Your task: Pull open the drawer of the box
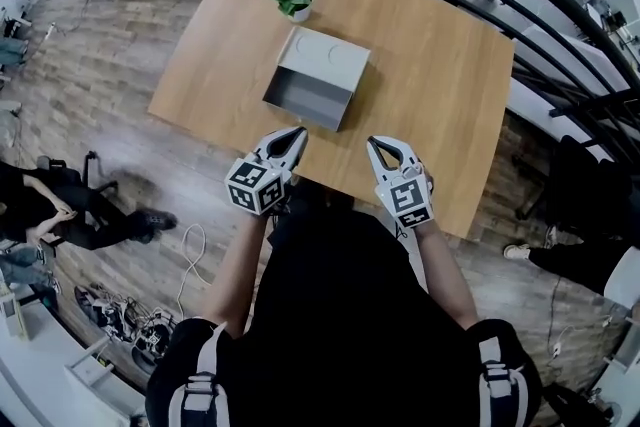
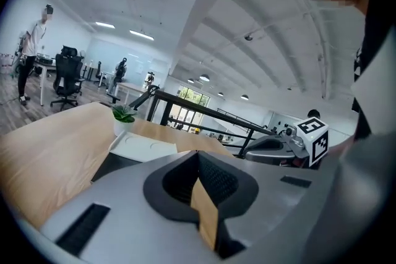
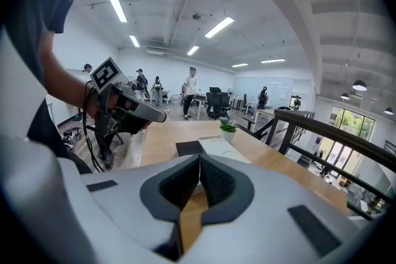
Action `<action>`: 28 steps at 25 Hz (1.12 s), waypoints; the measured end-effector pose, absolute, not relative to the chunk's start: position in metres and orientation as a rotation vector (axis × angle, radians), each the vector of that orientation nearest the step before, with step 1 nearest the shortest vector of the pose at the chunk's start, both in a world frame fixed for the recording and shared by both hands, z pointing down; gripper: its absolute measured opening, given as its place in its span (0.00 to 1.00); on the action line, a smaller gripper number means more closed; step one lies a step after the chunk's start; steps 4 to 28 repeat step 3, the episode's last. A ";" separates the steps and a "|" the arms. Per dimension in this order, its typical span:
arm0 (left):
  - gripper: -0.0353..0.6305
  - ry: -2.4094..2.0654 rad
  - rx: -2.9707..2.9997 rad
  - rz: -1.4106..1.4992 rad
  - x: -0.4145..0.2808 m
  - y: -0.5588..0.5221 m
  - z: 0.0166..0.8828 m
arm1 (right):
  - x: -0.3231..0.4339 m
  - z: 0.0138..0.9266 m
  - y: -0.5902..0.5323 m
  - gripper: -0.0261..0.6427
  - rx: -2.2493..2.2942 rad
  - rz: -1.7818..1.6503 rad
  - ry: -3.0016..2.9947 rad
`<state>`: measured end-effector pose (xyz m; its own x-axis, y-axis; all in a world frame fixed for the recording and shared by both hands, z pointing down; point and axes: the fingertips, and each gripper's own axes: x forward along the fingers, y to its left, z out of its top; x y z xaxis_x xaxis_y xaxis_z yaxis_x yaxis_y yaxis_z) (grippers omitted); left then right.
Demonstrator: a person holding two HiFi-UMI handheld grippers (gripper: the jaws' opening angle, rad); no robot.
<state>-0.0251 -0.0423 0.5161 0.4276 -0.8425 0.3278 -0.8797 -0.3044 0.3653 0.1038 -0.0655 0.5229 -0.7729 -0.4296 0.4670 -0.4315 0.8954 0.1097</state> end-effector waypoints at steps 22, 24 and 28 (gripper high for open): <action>0.09 -1.478 2.202 0.099 -0.024 -0.037 0.506 | 0.107 0.517 -0.065 0.08 0.620 -0.003 -2.575; 0.09 -1.478 2.202 0.099 -0.024 -0.037 0.506 | 0.107 0.517 -0.065 0.08 0.620 -0.003 -2.575; 0.09 -1.478 2.202 0.099 -0.024 -0.037 0.506 | 0.107 0.517 -0.065 0.08 0.620 -0.003 -2.575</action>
